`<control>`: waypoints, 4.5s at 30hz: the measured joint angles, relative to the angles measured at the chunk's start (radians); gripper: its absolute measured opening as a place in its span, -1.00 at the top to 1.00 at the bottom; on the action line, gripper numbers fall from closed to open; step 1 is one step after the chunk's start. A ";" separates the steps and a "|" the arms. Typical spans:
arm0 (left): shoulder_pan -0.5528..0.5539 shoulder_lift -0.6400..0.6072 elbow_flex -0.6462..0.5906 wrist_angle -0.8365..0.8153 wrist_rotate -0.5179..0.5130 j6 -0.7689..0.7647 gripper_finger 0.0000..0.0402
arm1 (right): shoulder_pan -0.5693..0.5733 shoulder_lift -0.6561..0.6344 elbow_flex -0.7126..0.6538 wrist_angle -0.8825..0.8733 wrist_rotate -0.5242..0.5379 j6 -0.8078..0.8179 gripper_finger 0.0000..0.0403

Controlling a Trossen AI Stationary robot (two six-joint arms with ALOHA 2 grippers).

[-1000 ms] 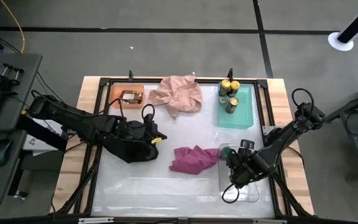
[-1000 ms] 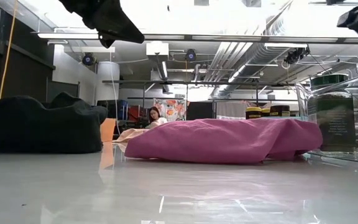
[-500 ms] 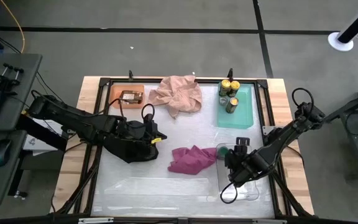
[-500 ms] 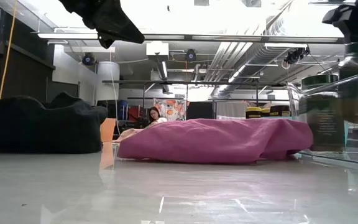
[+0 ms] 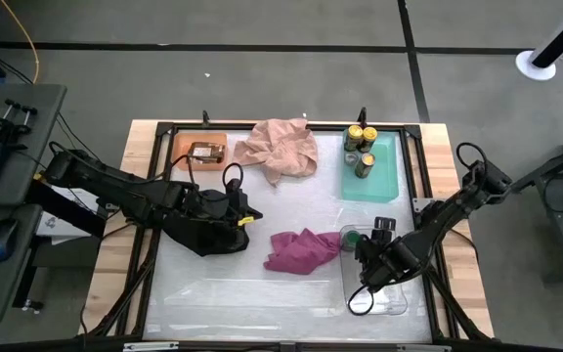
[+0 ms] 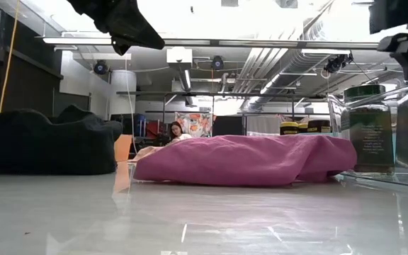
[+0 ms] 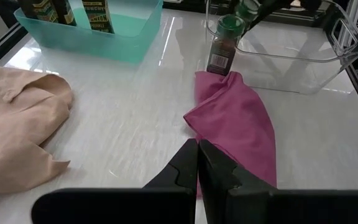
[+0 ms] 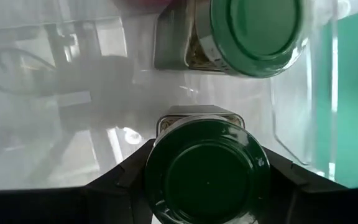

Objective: Sort spices by type
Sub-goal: Put the green seasoning bottle into the transparent bin, then adjust the green seasoning bottles

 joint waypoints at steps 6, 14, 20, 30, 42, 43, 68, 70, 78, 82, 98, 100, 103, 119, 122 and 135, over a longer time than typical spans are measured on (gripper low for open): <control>0.000 0.000 0.000 0.002 0.000 -0.001 1.00 | -0.023 -0.059 -0.084 0.113 -0.028 -0.012 0.06; 0.000 0.000 0.000 0.008 0.000 -0.035 1.00 | -0.084 -0.174 -0.141 0.170 -0.078 -0.051 0.06; 0.000 0.000 0.000 0.008 0.000 -0.036 1.00 | -0.102 -0.200 -0.149 0.236 -0.083 -0.118 0.04; 0.000 0.000 0.000 0.006 0.000 -0.036 1.00 | -0.103 -0.198 -0.149 0.165 -0.080 -0.140 -0.63; 0.000 0.000 0.000 0.003 0.000 -0.014 1.00 | -0.103 -0.199 -0.052 0.030 -0.084 -0.135 -0.65; 0.000 0.000 0.000 0.000 0.000 -0.008 1.00 | -0.103 -0.199 -0.037 0.008 -0.084 -0.127 -0.65; -0.001 0.000 0.000 -0.060 0.000 -0.045 1.00 | 0.056 -0.115 -0.103 0.160 -0.056 0.757 0.99; -0.001 0.000 0.000 -0.061 0.000 -0.045 1.00 | 0.053 -0.089 -0.103 0.161 -0.059 0.750 0.99; -0.001 0.000 0.000 -0.061 0.000 -0.045 1.00 | 0.053 -0.031 -0.103 0.186 -0.053 0.750 1.00; -0.001 0.000 0.000 -0.061 -0.007 -0.044 1.00 | 0.053 -0.031 -0.103 0.196 -0.026 0.750 1.00; -0.001 0.000 0.000 -0.061 -0.035 -0.026 1.00 | 0.058 -0.031 -0.079 0.326 0.064 0.628 1.00; -0.001 0.000 0.000 -0.061 -0.035 -0.026 1.00 | 0.064 -0.031 -0.059 0.321 0.044 0.590 1.00; -0.001 0.000 0.000 -0.061 -0.035 -0.025 1.00 | 0.071 -0.031 -0.044 0.335 0.040 0.537 1.00; -0.001 0.000 0.000 -0.060 -0.045 -0.026 1.00 | -0.040 -0.031 -0.043 0.382 0.138 0.381 1.00; -0.001 0.000 0.000 -0.060 -0.045 -0.027 1.00 | -0.050 -0.031 -0.043 0.355 0.131 0.375 1.00; -0.001 0.000 0.000 -0.060 -0.046 -0.027 1.00 | -0.052 -0.031 -0.043 0.265 0.111 0.390 1.00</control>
